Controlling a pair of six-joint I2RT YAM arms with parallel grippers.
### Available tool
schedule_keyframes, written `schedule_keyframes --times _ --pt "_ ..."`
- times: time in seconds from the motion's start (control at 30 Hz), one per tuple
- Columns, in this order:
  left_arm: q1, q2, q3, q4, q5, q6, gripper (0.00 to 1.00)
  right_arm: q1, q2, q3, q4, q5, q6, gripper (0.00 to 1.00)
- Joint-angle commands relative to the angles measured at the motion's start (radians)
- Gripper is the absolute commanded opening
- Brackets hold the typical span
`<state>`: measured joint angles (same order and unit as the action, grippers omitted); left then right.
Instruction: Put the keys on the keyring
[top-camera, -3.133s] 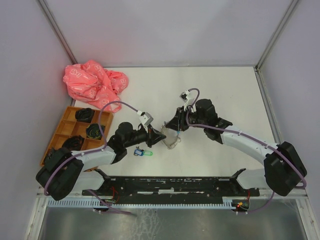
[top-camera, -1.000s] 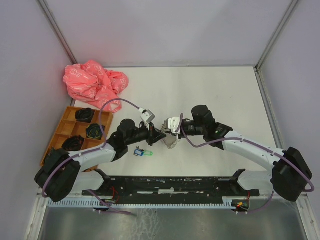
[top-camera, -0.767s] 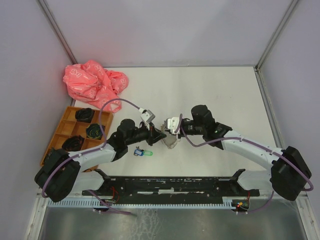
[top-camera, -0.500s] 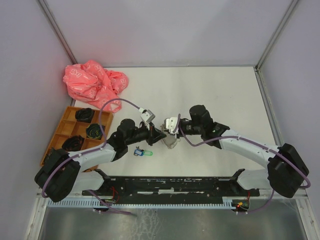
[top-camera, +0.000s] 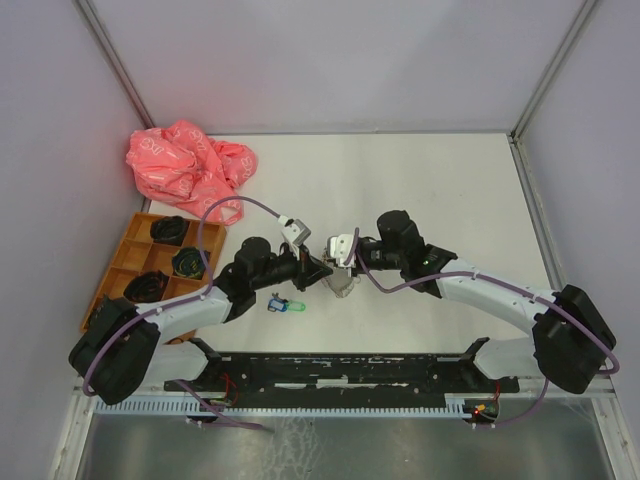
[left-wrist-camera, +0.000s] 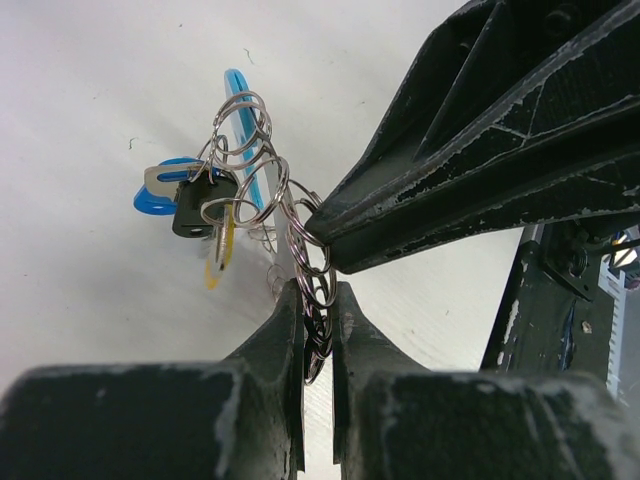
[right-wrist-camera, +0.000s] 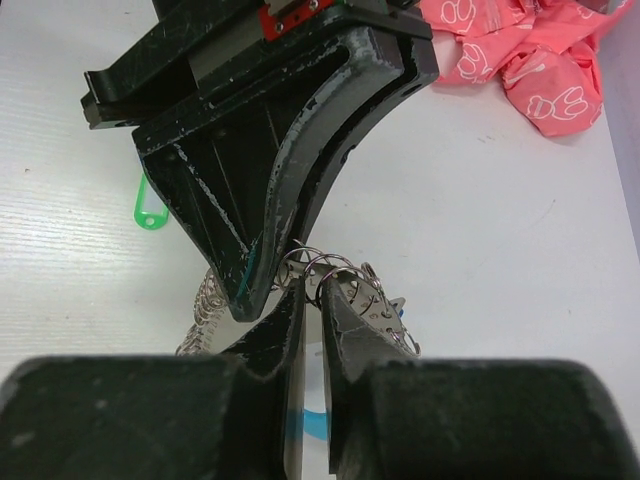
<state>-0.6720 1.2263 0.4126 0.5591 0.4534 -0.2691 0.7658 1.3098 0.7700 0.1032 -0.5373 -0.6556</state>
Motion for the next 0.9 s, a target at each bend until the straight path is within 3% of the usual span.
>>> schedule_keyframes --times 0.0,0.1,0.27,0.6,0.87 --pt "-0.014 -0.027 0.031 -0.03 -0.004 0.079 0.03 0.001 -0.022 0.028 -0.039 0.021 0.043 0.09" --pt "-0.013 -0.045 0.028 -0.06 -0.046 0.12 0.05 0.001 -0.037 0.062 -0.097 0.021 0.108 0.01" --pt "-0.016 -0.06 0.026 -0.073 -0.106 0.169 0.07 0.001 -0.055 0.11 -0.146 0.041 0.324 0.01" --pt "-0.085 -0.084 0.052 -0.116 -0.256 0.285 0.07 0.001 -0.04 0.284 -0.339 0.222 0.75 0.01" --pt "-0.093 -0.146 0.002 -0.06 -0.296 0.332 0.45 -0.002 0.027 0.399 -0.474 0.27 0.836 0.01"
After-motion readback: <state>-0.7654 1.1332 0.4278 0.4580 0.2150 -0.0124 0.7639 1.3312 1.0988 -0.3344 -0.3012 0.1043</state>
